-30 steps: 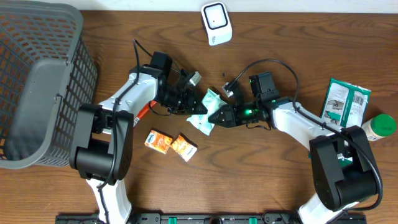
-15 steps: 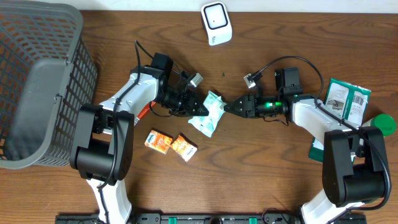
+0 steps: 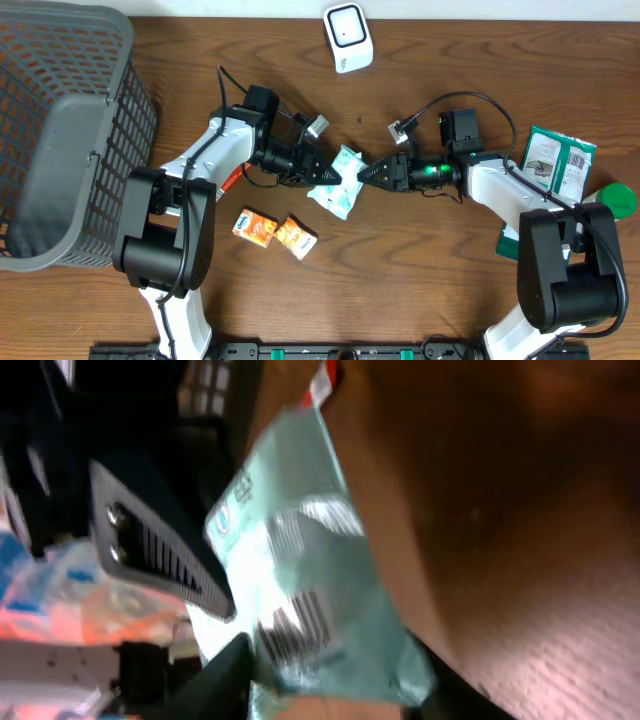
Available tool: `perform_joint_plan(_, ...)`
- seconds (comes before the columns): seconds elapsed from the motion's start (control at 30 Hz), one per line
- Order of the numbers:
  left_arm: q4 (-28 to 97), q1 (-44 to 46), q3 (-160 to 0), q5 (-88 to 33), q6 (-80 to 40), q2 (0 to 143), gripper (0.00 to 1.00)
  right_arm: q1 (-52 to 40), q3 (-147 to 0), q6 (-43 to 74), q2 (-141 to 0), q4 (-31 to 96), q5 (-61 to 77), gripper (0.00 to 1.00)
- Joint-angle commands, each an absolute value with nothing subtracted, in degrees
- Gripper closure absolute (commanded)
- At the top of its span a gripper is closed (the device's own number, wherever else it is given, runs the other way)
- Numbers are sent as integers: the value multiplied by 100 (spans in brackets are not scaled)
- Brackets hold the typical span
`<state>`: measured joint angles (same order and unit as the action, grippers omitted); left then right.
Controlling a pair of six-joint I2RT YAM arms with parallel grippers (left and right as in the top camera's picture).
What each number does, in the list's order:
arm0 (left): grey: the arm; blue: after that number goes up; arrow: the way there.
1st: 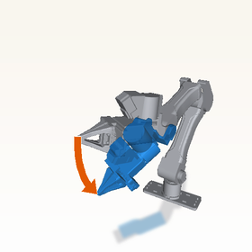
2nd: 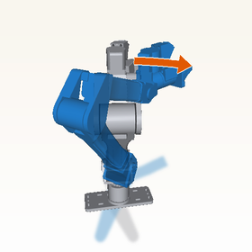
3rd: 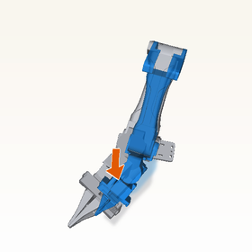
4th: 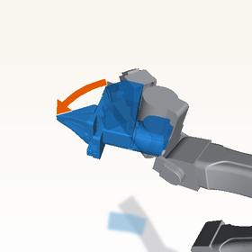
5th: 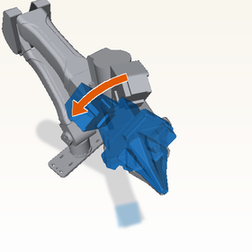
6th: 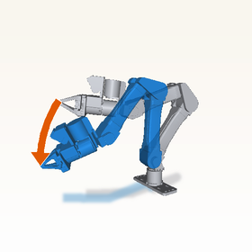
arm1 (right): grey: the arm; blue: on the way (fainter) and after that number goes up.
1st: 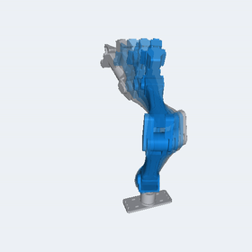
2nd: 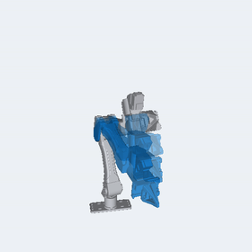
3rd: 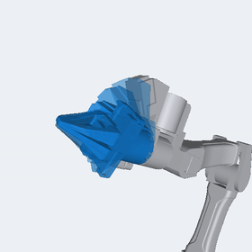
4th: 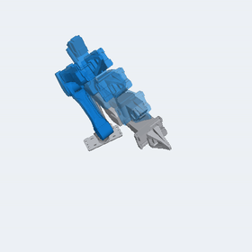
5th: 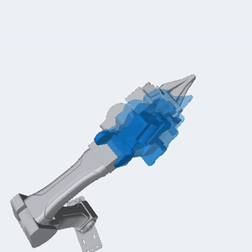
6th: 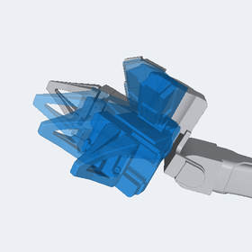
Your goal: Scan the item barcode
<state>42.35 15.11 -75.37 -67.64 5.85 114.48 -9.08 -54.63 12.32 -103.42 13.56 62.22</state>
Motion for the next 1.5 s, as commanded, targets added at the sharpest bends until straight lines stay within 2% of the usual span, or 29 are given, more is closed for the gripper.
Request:
perform_joint_plan(0.0, 4331, 1529, -7684, -7050, 600, 11389, 93, -856, -5452, 1153, -10226, 1131, 6370, 75)
perform_joint_plan(0.17, 4462, 1535, -7684, -7022, 685, 11389, 93, -854, -5452, 1151, -10226, 836, 6305, 92)
perform_joint_plan(0.27, 4635, 1535, -7684, -6984, 884, 11389, 93, -854, -5452, 1151, -10226, 652, 6139, 93)
perform_joint_plan(0.33, 4766, 1535, -7684, -6982, 1048, 11389, 93, -849, -5452, 1151, -10226, 561, 5924, 87)
perform_joint_plan(0.5, 4840, 1535, -7684, -6667, 1090, 11389, 92, -714, -5452, 1151, -10226, 532, 5710, 61)
perform_joint_plan(0.9, 4810, 1437, -7730, -6689, 1017, 11371, 93, -285, -5454, 1210, -10191, 845, 6090, 60)
perform_joint_plan(1.0, 5229, 1446, -8053, -5590, 823, 11290, 93, -58, -5454, 1168, -10132, 1358, 5964, 65)
perform_joint_plan(1.1, 6029, 1566, -8759, -3959, 829, 11163, 92, 51, -5454, 1170, -10112, 2115, 5463, 67)
perform_joint_plan(1.2, 6558, 1728, -9668, -2825, 755, 10986, 93, 8, -5454, 1175, -10108, 2829, 4685, 66)
perform_joint_plan(1.33, 6834, 1839, -10864, -1487, 283, 10816, 93, -38, -5457, 1146, -10016, 3603, 3938, 59)
perform_joint_plan(1.47, 7111, 1933, -12079, -510, 202, 10798, 93, -3, -5629, 910, -9531, 4646, 2926, 56)
